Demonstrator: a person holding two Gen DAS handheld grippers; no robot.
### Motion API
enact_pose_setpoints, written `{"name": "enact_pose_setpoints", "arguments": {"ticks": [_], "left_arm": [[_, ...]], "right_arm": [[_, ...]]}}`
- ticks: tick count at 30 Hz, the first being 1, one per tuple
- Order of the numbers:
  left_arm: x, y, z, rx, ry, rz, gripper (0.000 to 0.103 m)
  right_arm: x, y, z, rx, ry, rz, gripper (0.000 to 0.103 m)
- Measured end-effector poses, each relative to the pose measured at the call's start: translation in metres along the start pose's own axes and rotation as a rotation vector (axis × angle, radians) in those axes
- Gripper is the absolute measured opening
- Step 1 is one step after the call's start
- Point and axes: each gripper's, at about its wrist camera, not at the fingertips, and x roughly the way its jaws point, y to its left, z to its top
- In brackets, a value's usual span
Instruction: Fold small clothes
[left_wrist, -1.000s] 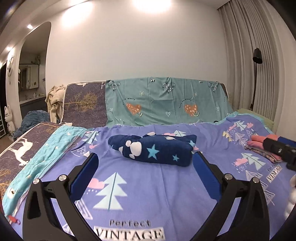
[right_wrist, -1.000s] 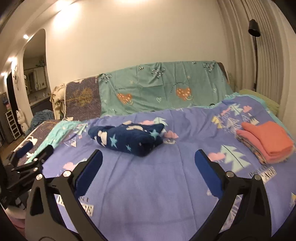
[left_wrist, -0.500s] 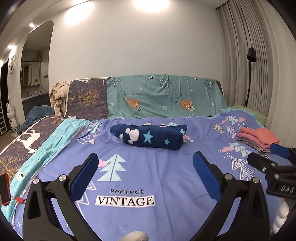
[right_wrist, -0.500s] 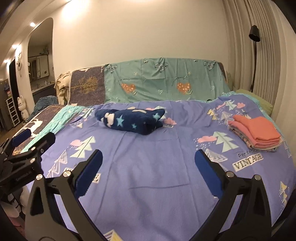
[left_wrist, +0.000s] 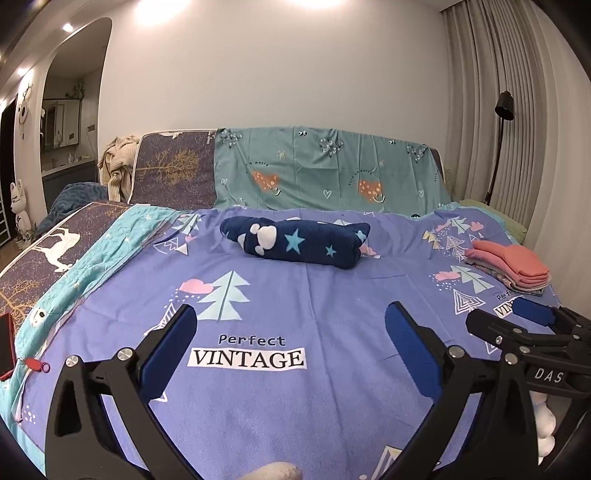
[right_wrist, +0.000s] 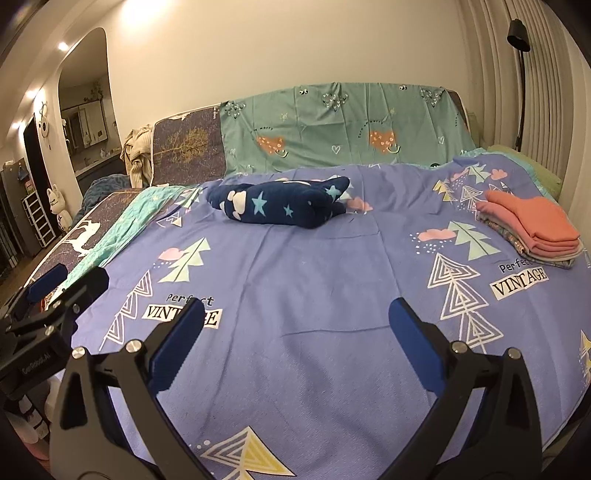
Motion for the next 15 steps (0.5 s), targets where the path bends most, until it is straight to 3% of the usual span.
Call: {"name": "enact_pose_setpoints", "arguments": {"ticks": [15], "left_arm": [[0.0060,0.0009,-0.0050,0.018,0.013,0.000,0.102]], "right_arm": [[0.0094,0.0033,-0.0008,-0.001,0.017,-0.010,0.101]]}}
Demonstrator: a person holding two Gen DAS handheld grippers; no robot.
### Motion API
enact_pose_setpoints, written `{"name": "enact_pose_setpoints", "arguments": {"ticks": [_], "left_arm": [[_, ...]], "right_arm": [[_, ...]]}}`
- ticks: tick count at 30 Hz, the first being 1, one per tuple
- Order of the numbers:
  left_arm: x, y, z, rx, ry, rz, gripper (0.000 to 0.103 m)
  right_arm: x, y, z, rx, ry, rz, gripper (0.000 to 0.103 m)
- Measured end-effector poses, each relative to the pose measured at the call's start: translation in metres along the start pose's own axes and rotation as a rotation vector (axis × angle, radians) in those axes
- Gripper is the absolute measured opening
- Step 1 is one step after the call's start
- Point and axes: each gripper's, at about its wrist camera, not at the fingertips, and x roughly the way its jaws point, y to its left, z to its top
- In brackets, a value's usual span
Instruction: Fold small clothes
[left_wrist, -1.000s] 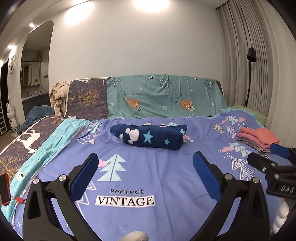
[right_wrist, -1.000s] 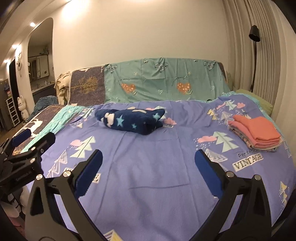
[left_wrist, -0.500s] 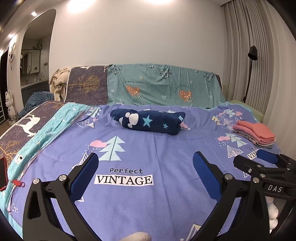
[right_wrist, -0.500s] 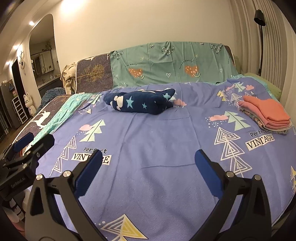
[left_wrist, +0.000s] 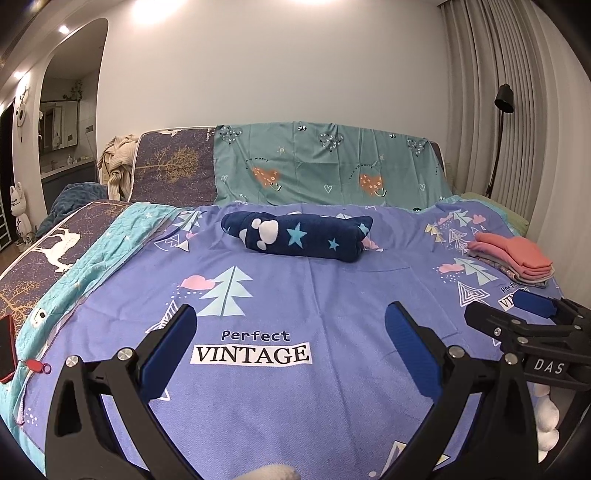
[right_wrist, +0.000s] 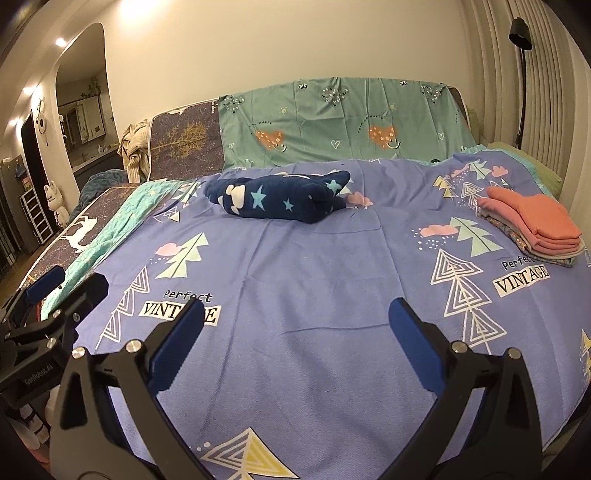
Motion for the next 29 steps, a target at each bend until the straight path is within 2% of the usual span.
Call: {"name": "enact_pose_setpoints", "arguments": {"ticks": [29], "left_arm": [[0.010,0.005,-0.007,-0.003,0.023,-0.006,0.102]], "right_arm": [[0.010,0.000,-0.003,-0.014,0.015,-0.018,0.101]]}}
